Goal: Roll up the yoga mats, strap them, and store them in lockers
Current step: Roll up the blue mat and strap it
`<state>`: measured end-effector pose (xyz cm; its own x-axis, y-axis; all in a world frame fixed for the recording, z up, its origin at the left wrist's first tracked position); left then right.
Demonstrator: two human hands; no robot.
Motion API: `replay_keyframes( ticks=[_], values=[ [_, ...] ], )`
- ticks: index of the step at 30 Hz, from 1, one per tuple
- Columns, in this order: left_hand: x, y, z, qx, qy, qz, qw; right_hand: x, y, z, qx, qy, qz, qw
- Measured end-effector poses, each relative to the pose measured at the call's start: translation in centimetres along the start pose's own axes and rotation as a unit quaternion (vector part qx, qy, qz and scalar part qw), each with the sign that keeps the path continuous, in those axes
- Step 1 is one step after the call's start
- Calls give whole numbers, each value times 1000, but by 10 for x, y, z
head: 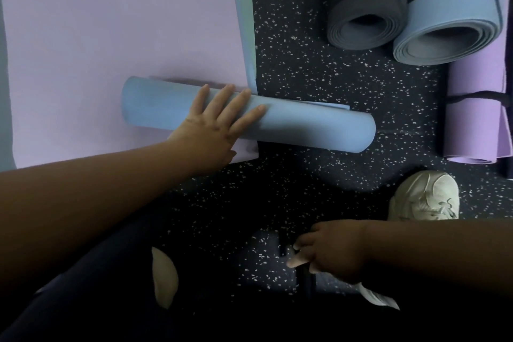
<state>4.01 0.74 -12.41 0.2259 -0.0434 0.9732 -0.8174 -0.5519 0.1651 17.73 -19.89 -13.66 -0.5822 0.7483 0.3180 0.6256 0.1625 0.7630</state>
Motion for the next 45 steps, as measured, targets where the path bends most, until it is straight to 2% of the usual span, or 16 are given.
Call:
replay_keyframes(
  ticks=[4,6,9,11,14,16,18,23,28,32,35,38,42,45],
  values=[
    [3,0,1,6,13,-46,999,1,-2,-3,14,4,-15,1000],
    [-1,1,3,0,37,-71,997,-2,-1,0,3,-42,-22,999],
    [5,1,3,4,41,-41,998,-11,-1,5,-9,-71,-31,997],
    [0,2,2,1,29,-53,998,-13,-1,7,-6,-64,-20,998],
    [1,1,2,-2,9,-20,1000,-3,-2,9,20,-27,62,998],
    [0,1,2,-1,5,-12,1000,4,4,21,-11,40,168,985],
    [-3,2,2,0,3,-22,1000,9,11,34,-59,102,264,957],
    [-2,1,0,7,-21,-2,1000,38,34,52,-117,46,414,901],
    [0,-6,-1,9,-28,15,999,57,48,51,-84,14,499,863],
    [3,-17,0,39,-26,-14,999,63,50,43,-30,-42,481,875],
    [3,-27,3,48,3,-70,996,65,63,49,-84,-45,495,863],
    [19,-42,-2,62,32,-30,997,60,84,64,-169,-39,527,832],
    [20,-64,11,9,-54,-43,998,47,110,86,-275,-67,549,786],
    [32,-76,22,11,-93,-47,995,31,124,100,-338,-119,552,753]
  ],
)
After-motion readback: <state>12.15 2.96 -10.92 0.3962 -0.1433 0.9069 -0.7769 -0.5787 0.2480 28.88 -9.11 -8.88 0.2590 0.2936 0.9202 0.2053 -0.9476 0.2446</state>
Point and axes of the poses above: each hand's wrist, its own y-axis away from the middle knuckle, its own x-axis out of the back of the hand, z = x × y, the point moved 5 cm from there along -y, towards the middle knuckle, and after that the axes turned 3 degrees about -z, right-handed, at the moved point
